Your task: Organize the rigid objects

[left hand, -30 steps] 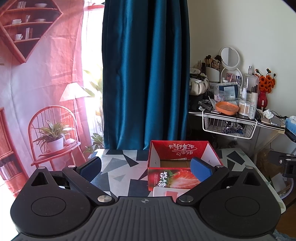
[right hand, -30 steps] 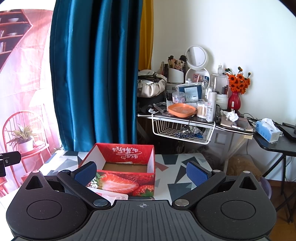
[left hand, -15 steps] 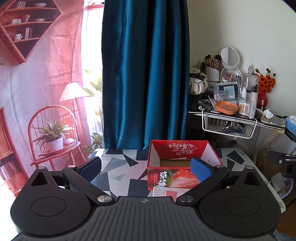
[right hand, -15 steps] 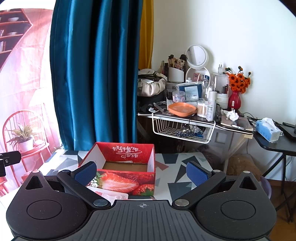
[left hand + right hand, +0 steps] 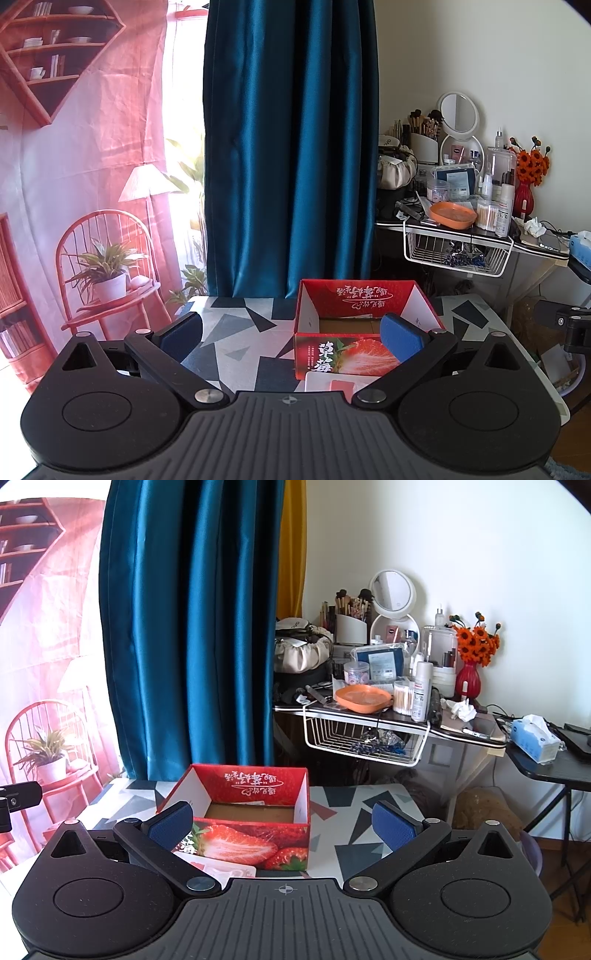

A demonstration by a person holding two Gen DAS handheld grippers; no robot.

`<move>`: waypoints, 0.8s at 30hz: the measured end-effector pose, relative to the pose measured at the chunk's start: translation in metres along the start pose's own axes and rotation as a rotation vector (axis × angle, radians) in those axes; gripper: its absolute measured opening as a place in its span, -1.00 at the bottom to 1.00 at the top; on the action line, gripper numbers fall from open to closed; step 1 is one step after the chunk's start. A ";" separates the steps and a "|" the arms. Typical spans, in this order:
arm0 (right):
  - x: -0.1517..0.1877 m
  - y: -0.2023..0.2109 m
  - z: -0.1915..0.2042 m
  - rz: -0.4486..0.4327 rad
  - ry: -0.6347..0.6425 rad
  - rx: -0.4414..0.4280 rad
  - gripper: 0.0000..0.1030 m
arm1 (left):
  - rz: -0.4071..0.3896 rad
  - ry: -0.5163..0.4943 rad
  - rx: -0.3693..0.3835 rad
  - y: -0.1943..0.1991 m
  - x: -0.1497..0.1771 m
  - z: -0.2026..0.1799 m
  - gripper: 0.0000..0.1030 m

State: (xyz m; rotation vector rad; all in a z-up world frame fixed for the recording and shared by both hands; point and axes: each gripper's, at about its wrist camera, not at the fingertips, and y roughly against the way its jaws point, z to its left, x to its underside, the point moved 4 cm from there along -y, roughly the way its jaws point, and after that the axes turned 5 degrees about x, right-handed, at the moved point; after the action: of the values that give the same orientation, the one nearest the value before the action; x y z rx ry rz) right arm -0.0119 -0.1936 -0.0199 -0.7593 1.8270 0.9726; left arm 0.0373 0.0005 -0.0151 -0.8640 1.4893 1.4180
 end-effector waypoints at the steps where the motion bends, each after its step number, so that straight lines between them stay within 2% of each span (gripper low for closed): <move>1: 0.000 0.000 0.000 0.000 0.000 0.000 0.99 | -0.001 -0.001 -0.001 0.000 0.000 0.000 1.00; 15: -0.004 0.003 0.000 0.002 -0.002 -0.004 0.99 | 0.005 0.000 0.000 -0.002 0.000 -0.001 1.00; 24: -0.004 -0.008 0.003 0.001 0.014 -0.059 0.99 | -0.009 -0.033 0.003 -0.019 0.000 0.002 1.00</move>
State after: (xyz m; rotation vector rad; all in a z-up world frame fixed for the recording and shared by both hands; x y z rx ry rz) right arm -0.0024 -0.1950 -0.0196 -0.8029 1.8174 1.0276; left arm 0.0547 0.0002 -0.0217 -0.8405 1.4615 1.4167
